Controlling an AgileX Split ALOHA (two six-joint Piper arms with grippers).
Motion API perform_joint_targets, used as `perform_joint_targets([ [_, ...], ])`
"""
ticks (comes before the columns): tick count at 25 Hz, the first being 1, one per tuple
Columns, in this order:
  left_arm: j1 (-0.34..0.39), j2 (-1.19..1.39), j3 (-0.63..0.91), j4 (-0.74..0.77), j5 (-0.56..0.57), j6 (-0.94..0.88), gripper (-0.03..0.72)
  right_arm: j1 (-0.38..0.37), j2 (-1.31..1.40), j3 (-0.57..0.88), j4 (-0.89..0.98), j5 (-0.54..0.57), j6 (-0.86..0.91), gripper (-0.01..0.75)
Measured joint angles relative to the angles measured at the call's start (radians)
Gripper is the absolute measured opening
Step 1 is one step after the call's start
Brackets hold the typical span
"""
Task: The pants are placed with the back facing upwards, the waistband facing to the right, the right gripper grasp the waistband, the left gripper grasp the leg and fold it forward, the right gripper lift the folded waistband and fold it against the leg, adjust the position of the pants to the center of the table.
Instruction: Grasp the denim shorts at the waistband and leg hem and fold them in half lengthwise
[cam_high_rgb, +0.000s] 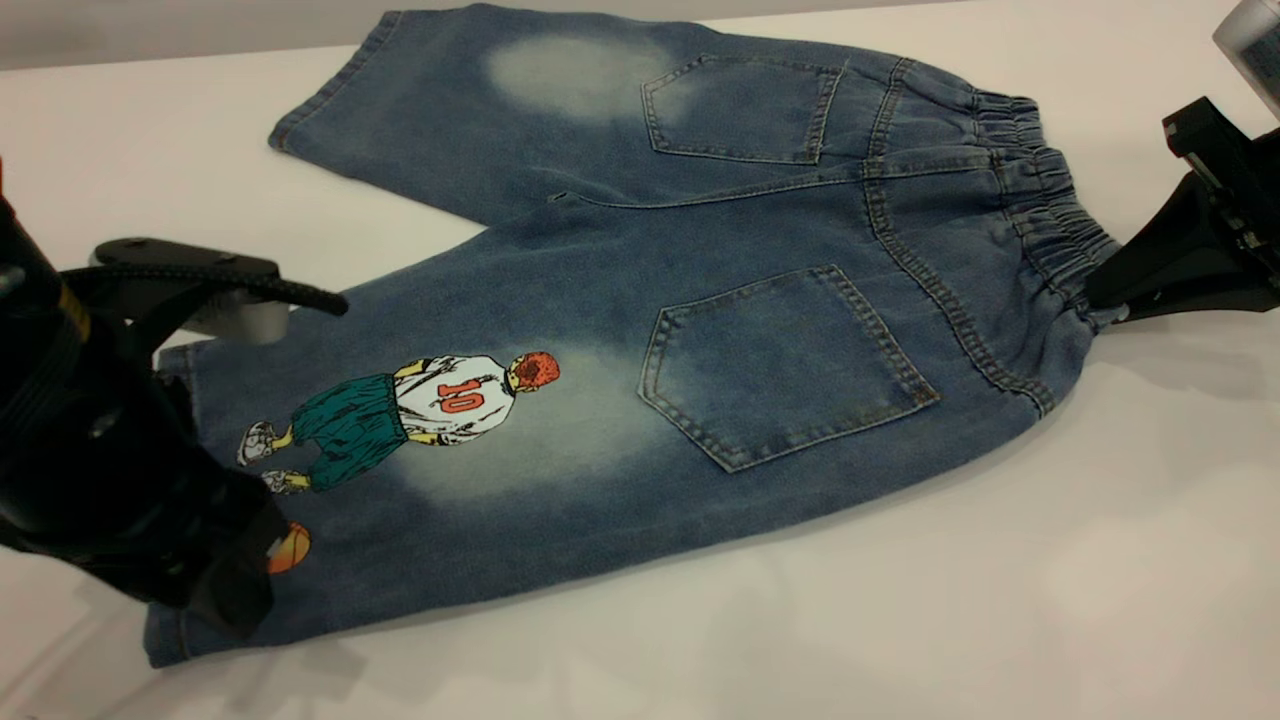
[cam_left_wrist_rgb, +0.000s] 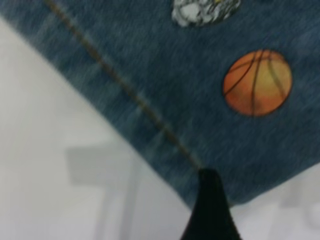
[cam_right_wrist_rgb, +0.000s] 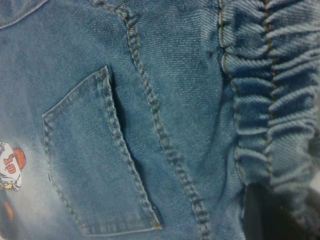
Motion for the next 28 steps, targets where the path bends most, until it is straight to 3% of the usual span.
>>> perform_joint_targets([
  [11, 0.0, 0.0, 0.0, 0.304, 0.037, -0.329, 0.472, 0.0, 0.0, 0.0, 0.004, 0.0, -0.003, 0.043],
  [28, 0.0, 0.038, 0.0, 0.304, -0.016, -0.336, 0.472, 0.0, 0.0, 0.0, 0.03, 0.001, -0.026, 0.043],
])
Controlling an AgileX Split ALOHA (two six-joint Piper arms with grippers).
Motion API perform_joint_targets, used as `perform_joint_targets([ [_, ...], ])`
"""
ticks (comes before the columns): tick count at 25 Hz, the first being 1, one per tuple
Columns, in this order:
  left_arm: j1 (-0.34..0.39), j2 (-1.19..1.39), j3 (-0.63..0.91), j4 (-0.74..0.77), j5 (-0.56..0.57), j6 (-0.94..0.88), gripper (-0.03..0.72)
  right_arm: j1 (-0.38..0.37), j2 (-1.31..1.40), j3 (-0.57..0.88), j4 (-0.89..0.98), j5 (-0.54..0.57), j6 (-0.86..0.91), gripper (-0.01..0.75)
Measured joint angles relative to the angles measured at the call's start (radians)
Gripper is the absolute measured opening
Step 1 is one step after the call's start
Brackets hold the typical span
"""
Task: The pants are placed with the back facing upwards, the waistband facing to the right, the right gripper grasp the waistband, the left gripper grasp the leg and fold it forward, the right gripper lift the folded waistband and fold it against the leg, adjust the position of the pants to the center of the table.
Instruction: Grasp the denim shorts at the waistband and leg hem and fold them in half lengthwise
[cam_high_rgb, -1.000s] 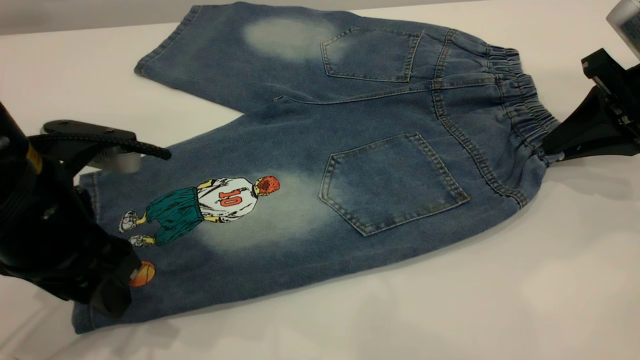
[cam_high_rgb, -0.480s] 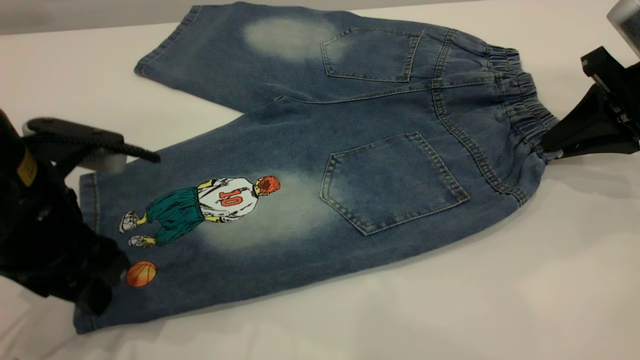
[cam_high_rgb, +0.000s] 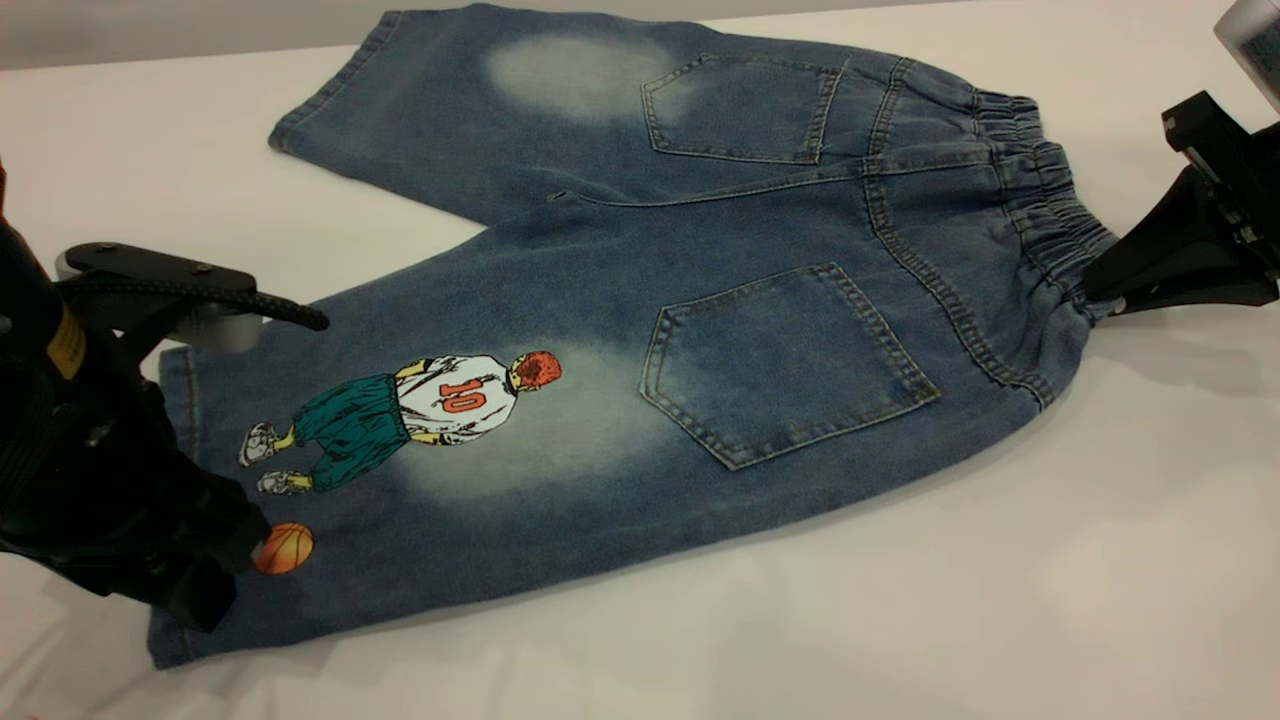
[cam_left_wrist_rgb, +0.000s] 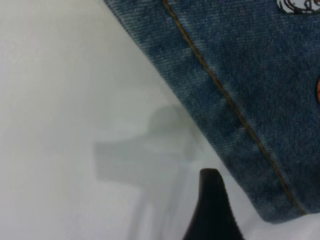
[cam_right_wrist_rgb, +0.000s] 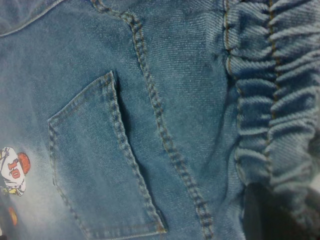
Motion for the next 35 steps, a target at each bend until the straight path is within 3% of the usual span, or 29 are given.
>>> perform_joint_targets([
  [26, -0.001, 0.067, 0.0, -0.054, -0.046, 0.006, 0.469, 0.0, 0.0, 0.0, 0.004, 0.0, 0.0, 0.046],
  [31, -0.001, 0.067, 0.0, -0.056, -0.052, 0.006, 0.409, 0.0, 0.0, 0.0, 0.003, 0.0, 0.0, 0.046],
  [35, -0.001, 0.067, 0.0, -0.056, -0.053, 0.006, 0.312, 0.0, 0.0, 0.0, 0.003, 0.0, 0.0, 0.049],
])
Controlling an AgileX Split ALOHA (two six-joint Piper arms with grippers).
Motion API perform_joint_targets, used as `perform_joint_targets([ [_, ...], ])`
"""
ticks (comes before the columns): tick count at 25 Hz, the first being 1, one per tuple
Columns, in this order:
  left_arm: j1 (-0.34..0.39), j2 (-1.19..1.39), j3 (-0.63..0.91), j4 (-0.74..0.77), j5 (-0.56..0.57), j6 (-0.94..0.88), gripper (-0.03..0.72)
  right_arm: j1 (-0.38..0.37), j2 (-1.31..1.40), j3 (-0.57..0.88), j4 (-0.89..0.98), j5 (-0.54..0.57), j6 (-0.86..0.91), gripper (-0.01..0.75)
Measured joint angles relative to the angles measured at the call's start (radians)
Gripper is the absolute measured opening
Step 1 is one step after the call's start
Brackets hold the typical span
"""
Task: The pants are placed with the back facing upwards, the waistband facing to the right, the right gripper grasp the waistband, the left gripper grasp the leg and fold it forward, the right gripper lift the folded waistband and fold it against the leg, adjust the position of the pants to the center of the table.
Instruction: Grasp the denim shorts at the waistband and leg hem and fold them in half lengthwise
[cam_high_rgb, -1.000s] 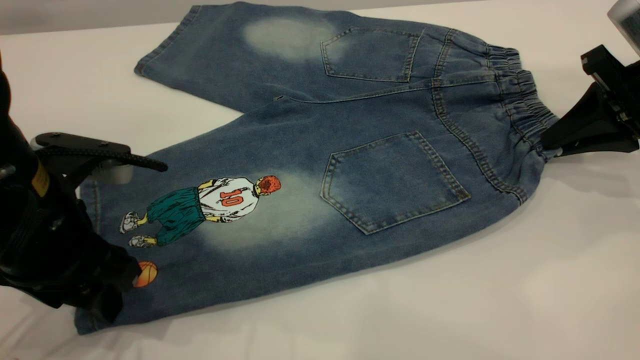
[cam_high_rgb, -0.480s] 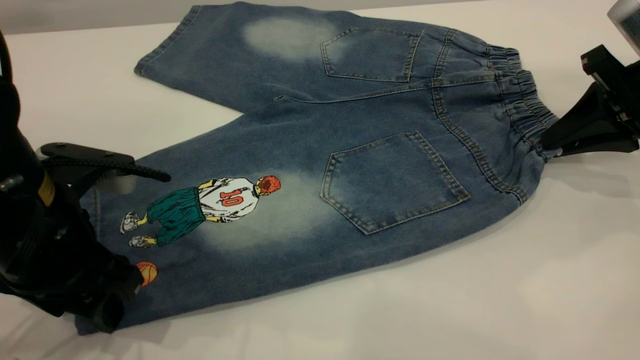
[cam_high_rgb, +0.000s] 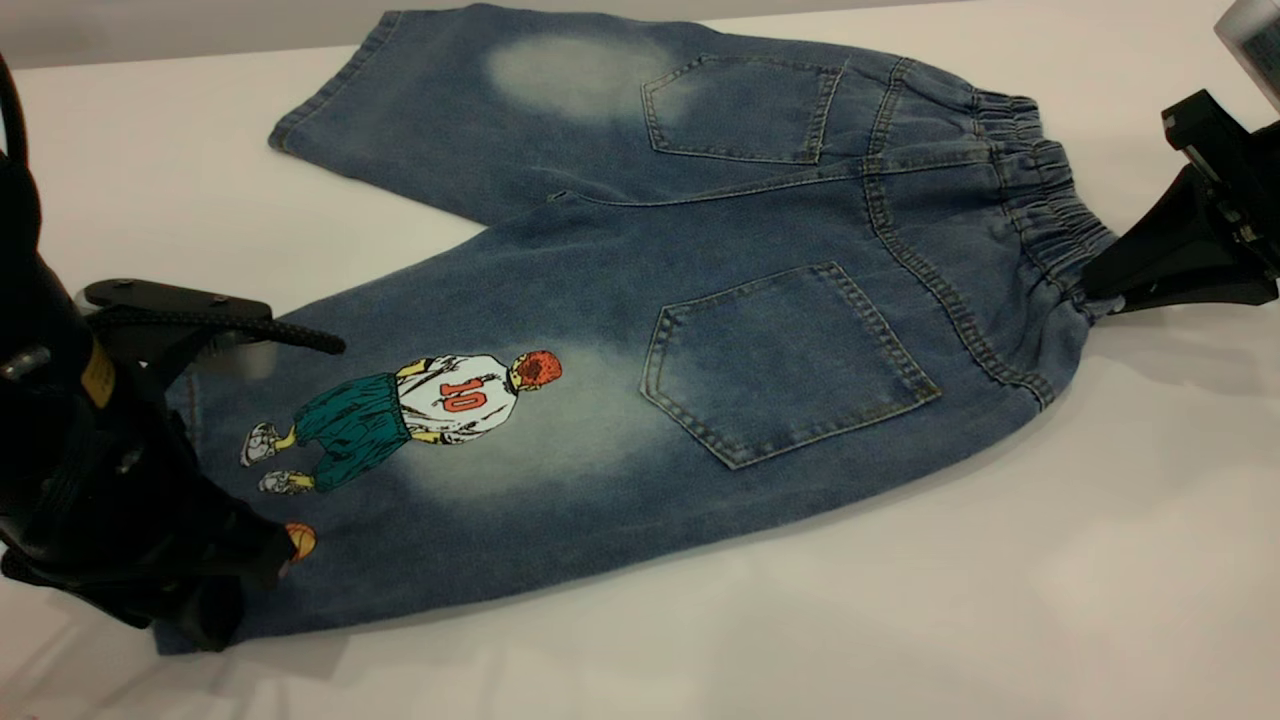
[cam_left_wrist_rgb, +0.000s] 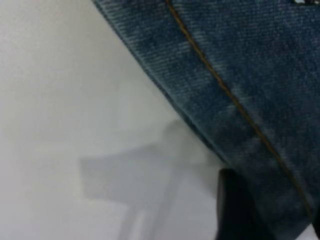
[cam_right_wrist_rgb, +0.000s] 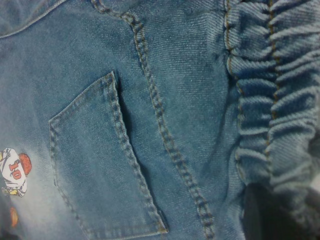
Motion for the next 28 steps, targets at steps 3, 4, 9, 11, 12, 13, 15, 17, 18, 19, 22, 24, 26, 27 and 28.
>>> perform_joint_targets([
  [3, 0.0, 0.0, 0.0, 0.0, 0.001, 0.0, 0.235, 0.0, 0.0, 0.0, -0.001, 0.0, 0.0, 0.049],
  [4, 0.0, 0.0, 0.0, 0.0, 0.003, 0.0, 0.211, 0.0, 0.0, 0.0, -0.001, 0.0, 0.0, 0.05],
  [9, 0.0, 0.0, 0.0, -0.03, 0.008, 0.0, 0.13, 0.0, 0.0, 0.0, -0.001, 0.0, 0.0, 0.05],
  [11, 0.0, 0.0, 0.0, -0.029, 0.013, 0.0, 0.106, 0.0, 0.0, 0.0, -0.001, 0.0, 0.0, 0.05],
  [12, 0.0, 0.0, 0.0, -0.029, 0.015, 0.0, 0.098, 0.0, 0.0, 0.0, -0.001, 0.001, 0.0, 0.05],
  [13, 0.0, -0.001, -0.001, -0.029, 0.022, 0.0, 0.091, 0.0, 0.0, 0.0, -0.001, 0.001, 0.0, 0.05],
  [15, 0.0, -0.008, -0.002, -0.028, 0.035, 0.0, 0.079, 0.0, -0.001, 0.0, -0.001, 0.001, 0.0, 0.05],
  [17, 0.0, -0.025, -0.002, -0.027, 0.043, 0.001, 0.079, 0.0, -0.003, 0.0, -0.001, 0.004, 0.0, 0.05],
  [18, 0.0, -0.04, -0.002, -0.027, 0.05, 0.001, 0.079, 0.0, -0.003, 0.0, -0.001, 0.005, 0.0, 0.05],
  [19, 0.0, -0.059, -0.002, -0.027, 0.054, 0.005, 0.079, 0.0, -0.003, 0.0, -0.001, 0.005, 0.0, 0.05],
  [22, 0.0, -0.125, -0.002, -0.027, 0.085, 0.02, 0.079, 0.0, -0.003, 0.0, -0.001, 0.005, 0.0, 0.05],
  [24, 0.0, -0.175, -0.002, -0.027, 0.113, 0.022, 0.079, 0.0, -0.003, 0.0, -0.001, 0.005, 0.0, 0.05],
  [26, 0.0, -0.226, -0.002, -0.027, 0.134, 0.023, 0.079, 0.0, -0.003, 0.0, -0.002, 0.005, 0.0, 0.05],
  [27, 0.0, -0.255, -0.002, -0.027, 0.143, 0.025, 0.079, 0.0, -0.003, 0.0, -0.002, 0.004, 0.0, 0.05],
  [28, 0.0, -0.282, -0.002, -0.027, 0.151, 0.025, 0.079, 0.0, -0.003, 0.0, -0.002, 0.004, 0.0, 0.05],
])
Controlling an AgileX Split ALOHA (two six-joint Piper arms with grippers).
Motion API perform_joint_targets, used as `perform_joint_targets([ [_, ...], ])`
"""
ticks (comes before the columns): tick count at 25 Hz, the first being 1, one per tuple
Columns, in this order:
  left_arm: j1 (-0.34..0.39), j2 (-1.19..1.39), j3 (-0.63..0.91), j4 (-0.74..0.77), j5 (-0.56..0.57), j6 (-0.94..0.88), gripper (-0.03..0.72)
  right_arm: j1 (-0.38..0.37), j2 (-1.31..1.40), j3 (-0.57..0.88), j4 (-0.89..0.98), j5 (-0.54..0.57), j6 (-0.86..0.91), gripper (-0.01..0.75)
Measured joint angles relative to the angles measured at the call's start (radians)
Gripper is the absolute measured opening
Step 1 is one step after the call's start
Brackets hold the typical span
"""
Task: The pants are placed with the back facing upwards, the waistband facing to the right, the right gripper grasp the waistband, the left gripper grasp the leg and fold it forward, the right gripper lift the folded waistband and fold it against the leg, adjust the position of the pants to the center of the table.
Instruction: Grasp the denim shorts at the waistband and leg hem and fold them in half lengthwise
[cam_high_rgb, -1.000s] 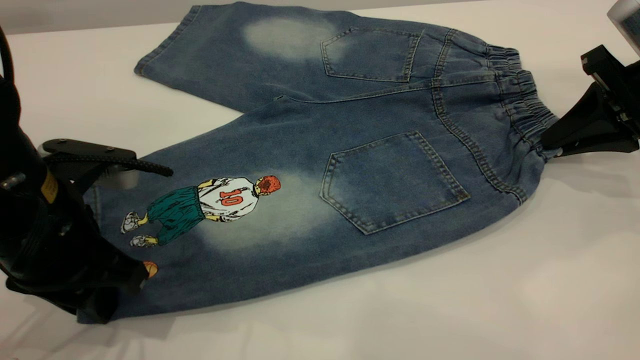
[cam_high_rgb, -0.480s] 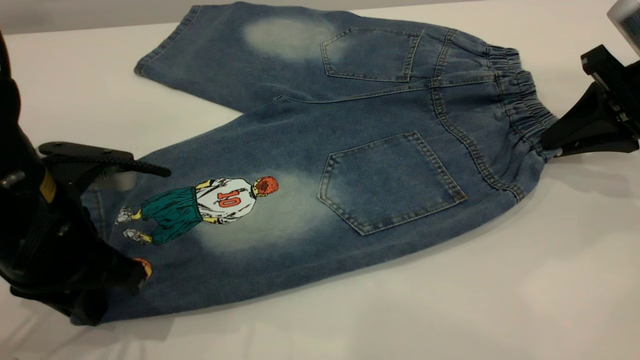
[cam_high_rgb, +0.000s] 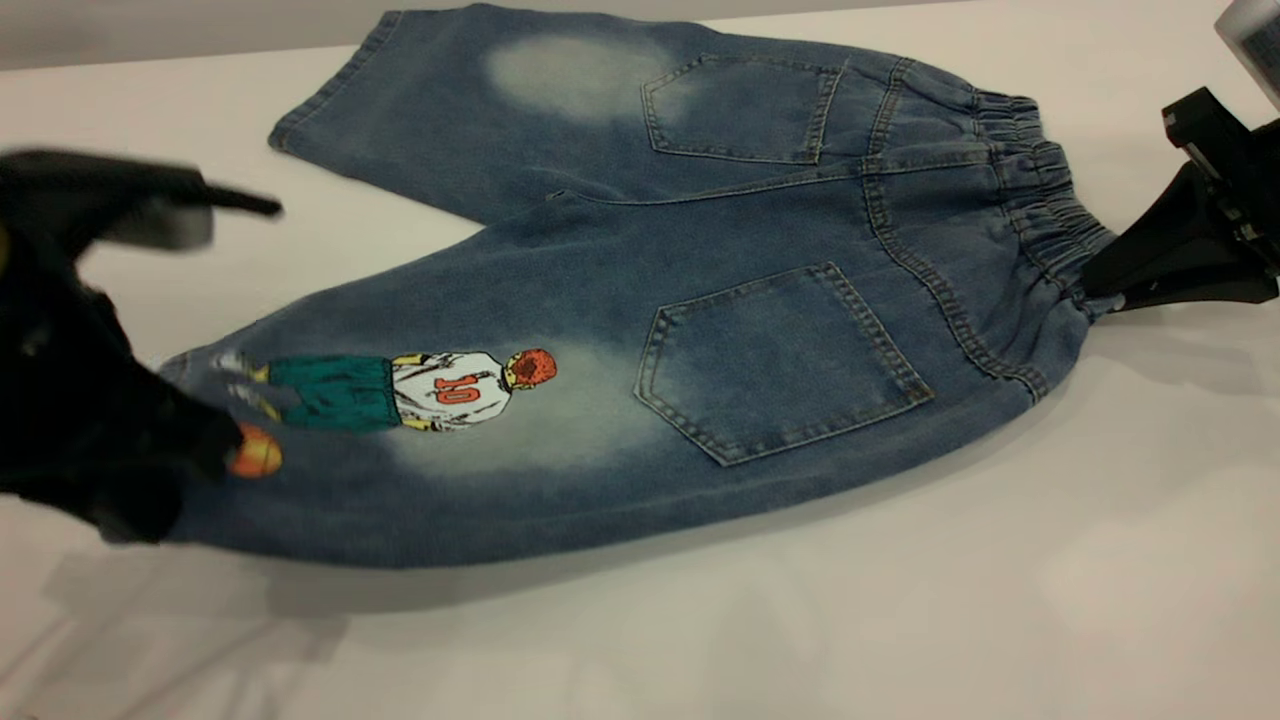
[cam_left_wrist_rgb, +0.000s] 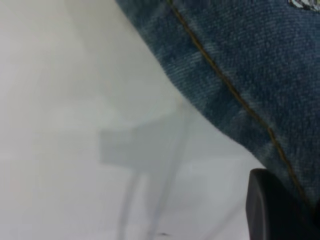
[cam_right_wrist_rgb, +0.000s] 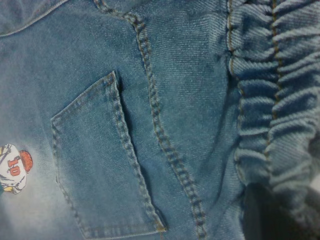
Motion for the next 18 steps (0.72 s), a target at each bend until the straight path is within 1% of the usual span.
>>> perform_joint_targets([
  [7, 0.0, -0.145, 0.0, -0.031, 0.037, 0.027, 0.079, 0.0, -0.048, 0.0, -0.005, -0.001, 0.0, 0.05],
  [13, 0.0, -0.158, -0.003, -0.063, 0.033, 0.061, 0.079, 0.0, -0.133, 0.0, -0.009, 0.003, 0.02, 0.05],
  [18, 0.0, -0.194, -0.041, -0.134, 0.031, 0.134, 0.079, 0.0, -0.195, 0.001, -0.044, -0.006, 0.062, 0.051],
])
